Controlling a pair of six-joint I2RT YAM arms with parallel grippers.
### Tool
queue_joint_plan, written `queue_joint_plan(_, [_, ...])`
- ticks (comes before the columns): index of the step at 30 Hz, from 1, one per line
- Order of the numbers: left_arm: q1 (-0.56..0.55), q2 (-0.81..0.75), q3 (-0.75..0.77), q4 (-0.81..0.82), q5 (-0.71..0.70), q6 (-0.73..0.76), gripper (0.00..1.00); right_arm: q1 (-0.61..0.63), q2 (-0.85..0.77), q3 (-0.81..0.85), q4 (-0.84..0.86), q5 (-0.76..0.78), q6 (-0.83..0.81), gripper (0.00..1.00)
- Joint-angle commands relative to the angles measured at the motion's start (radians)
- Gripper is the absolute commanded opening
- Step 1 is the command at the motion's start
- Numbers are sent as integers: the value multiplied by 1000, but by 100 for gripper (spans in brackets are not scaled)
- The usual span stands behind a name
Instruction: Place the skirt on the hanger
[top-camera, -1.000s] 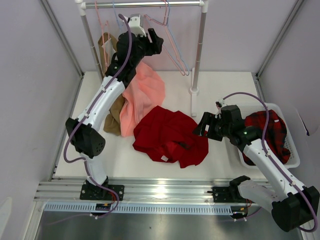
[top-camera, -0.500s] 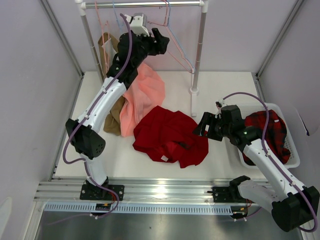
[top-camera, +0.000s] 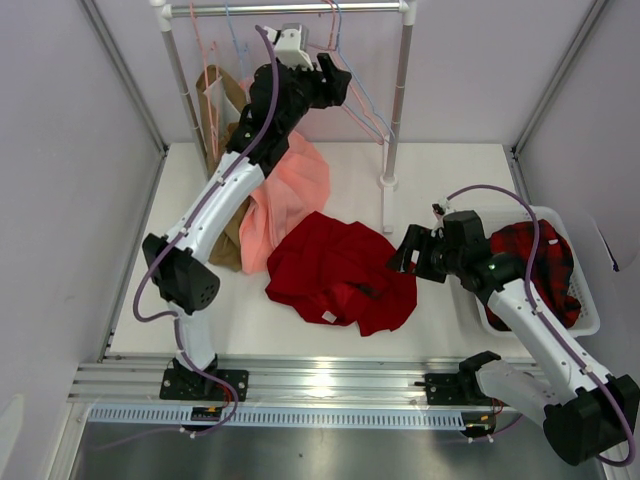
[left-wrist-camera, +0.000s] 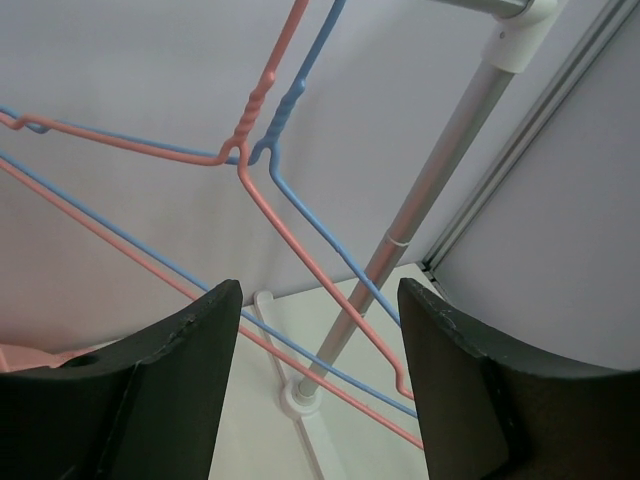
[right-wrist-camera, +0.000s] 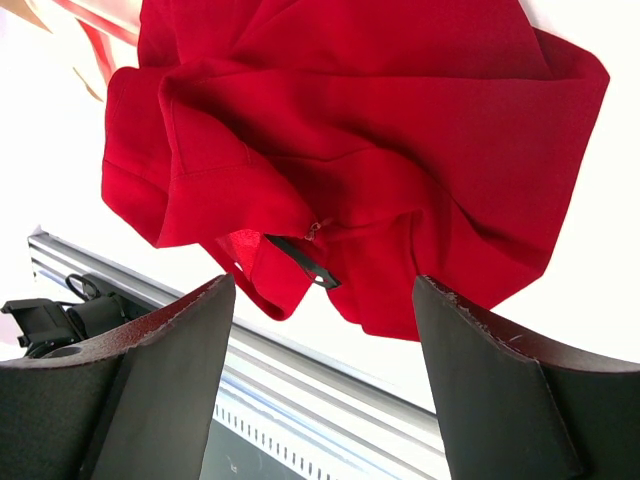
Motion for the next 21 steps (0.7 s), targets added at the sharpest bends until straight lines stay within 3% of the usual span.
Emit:
queue_joint_plan(1, [-12,14,31,0,-57,-1,69,-7,-25,-8,-3,-10,-20,78])
queue_joint_plan(21, [-14,48,46,-24,-56,7,60,-19,-36,-25,-2,-19,-25,78])
